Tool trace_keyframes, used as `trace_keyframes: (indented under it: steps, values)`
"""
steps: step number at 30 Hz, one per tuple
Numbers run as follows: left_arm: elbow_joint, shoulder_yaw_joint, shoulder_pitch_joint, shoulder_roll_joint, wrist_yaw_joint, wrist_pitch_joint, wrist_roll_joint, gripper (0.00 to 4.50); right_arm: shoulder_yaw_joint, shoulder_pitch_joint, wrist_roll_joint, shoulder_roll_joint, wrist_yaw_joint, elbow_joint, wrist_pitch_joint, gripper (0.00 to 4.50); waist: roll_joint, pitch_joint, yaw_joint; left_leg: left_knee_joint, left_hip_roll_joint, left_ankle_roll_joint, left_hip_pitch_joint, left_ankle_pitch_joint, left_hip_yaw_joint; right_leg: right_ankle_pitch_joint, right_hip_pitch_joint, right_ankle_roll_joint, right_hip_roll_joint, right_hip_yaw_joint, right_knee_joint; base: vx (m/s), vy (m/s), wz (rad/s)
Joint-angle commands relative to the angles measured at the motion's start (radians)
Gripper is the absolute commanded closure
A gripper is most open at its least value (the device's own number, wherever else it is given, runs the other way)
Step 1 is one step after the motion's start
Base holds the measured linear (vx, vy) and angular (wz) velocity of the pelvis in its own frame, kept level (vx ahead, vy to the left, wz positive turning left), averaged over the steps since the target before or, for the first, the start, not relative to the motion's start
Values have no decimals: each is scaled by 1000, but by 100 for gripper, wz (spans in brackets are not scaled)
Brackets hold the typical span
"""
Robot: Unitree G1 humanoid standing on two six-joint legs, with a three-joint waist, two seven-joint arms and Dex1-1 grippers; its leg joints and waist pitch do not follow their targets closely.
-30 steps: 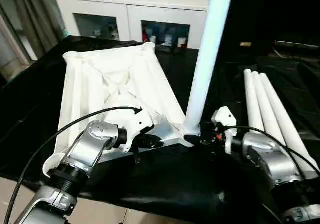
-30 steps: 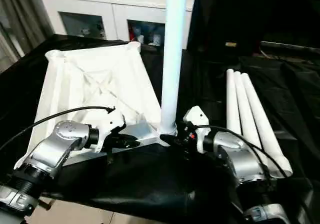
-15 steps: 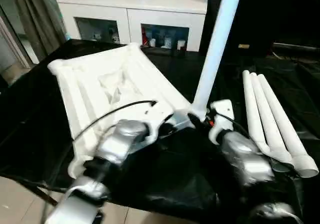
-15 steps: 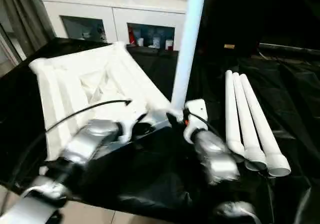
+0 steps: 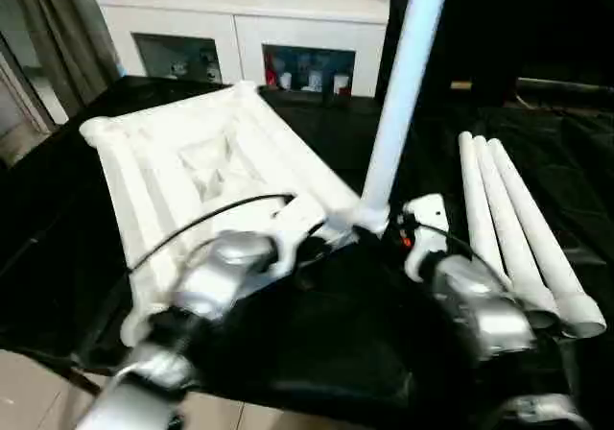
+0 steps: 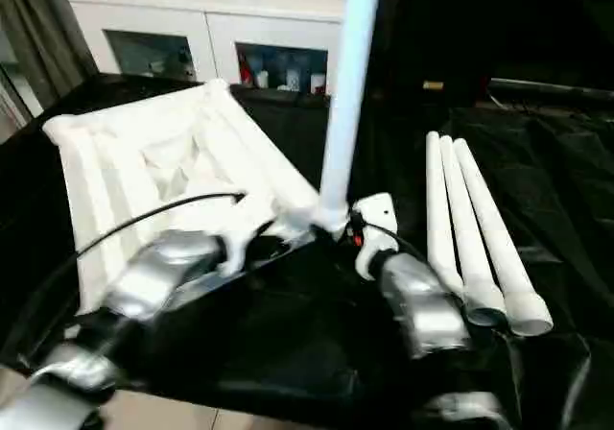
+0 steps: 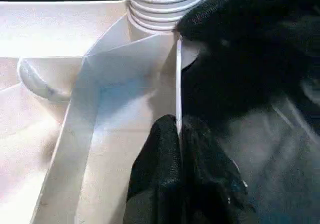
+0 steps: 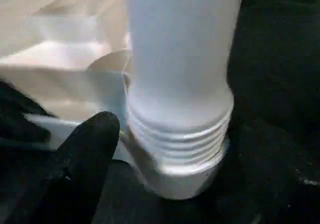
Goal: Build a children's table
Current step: Rotate leg to tighten
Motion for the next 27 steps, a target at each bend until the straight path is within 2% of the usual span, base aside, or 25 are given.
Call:
trace_keyframes:
  steps: [1, 5, 9, 12, 14, 16, 19, 20, 21, 22, 23, 25, 26, 27]
  values:
    - [-34, -29, 32, 32, -104, -21, -35, 450, 12, 5, 15, -34, 83, -40, 7, 63, -16, -56, 4, -65, 32, 78, 1, -126, -6, -140, 51, -214, -70, 38, -72, 0, 0, 0]
    - [-76, -38, 47, 77, -178, -3, -56, 450, 35, 15, 38, -69, 175, -71, 22, 63, -15, -59, 7, -62, 34, 95, 3, -105, -4, -56, 52, -245, -70, 38, -63, 0, 0, 0]
    - [-76, -32, 47, 83, -180, -5, -53, 450, 57, 18, 39, -74, 217, -70, 22, 63, -17, -57, 8, -63, 33, 91, 3, -117, -3, -66, 53, -253, -72, 38, -64, 0, 0, 0]
    - [-79, -31, 49, 86, -183, -5, -55, 450, 50, 14, 44, -62, 218, -58, 14, 99, -19, -56, 8, -64, 33, 80, 3, -129, -4, -103, 54, -242, -73, 38, -67, 0, 0, 0]
    - [-88, -31, 53, 85, -185, 2, -58, 450, 48, 16, 49, -53, 223, -61, 17, 99, -20, -56, 8, -64, 33, 76, 3, -126, -4, -106, 53, -239, -72, 38, -67, 0, 0, 0]
    - [-92, -31, 56, 82, -182, 9, -58, 450, 48, 19, 52, -47, 220, -63, 21, 141, -19, -57, 8, -64, 34, 78, 3, -117, -4, -94, 53, -241, -72, 38, -64, 0, 0, 0]
    - [-83, -24, 53, 69, -152, 25, -52, 450, 35, 12, 42, -30, 158, -42, 22, 148, -19, -57, 9, -63, 33, 80, 4, -105, -3, -79, 53, -244, -72, 38, -63, 0, 0, 0]
    - [-54, -14, 38, 44, -95, 48, -37, 450, 12, -8, 10, -4, 41, 10, 9, 169, -18, -55, 7, -65, 33, 72, 4, -115, -3, -95, 51, -243, -72, 38, -65, 0, 0, 0]
    - [-36, -7, 29, 31, -64, 57, -30, 450, -1, -16, 1, 9, -10, 33, 7, 169, -18, -53, 3, -66, 33, 64, 4, -122, -2, -110, 48, -243, -71, 38, -67, 0, 0, 0]
    - [-19, 0, 21, 18, -33, 65, -23, 450, -14, -24, -5, 21, -56, 54, 6, 172, -19, -51, 0, -68, 29, 46, 6, -151, -3, -169, 49, -234, -72, 37, -75, 0, 0, 0]
    - [32, 26, -4, -20, 59, 76, -10, 450, -47, -41, -11, 49, -169, 94, 17, 172, -19, -51, -2, -70, 29, 32, 9, -168, -4, -212, 49, -222, -72, 38, -78, 0, 0, 0]
    - [61, 42, -20, -42, 114, 90, -5, 450, -70, -51, -8, 68, -237, 115, 31, 177, -20, -49, -3, -70, 27, 22, 9, -185, -3, -251, 47, -206, -72, 40, -84, 0, 0, 0]
    - [105, 64, -44, -76, 198, 123, 5, 450, -113, -65, 13, 104, -335, 140, 59, 177, -21, -51, -1, -70, 27, 20, 10, -184, -4, -256, 48, -197, -72, 40, -84, 0, 0, 0]
    - [120, 71, -52, -87, 228, 132, 9, 450, -129, -70, 22, 116, -367, 148, 67, 177, -21, -50, -3, -70, 26, 19, 10, -181, -3, -255, 46, -194, -71, 41, -85, 0, 0, 0]
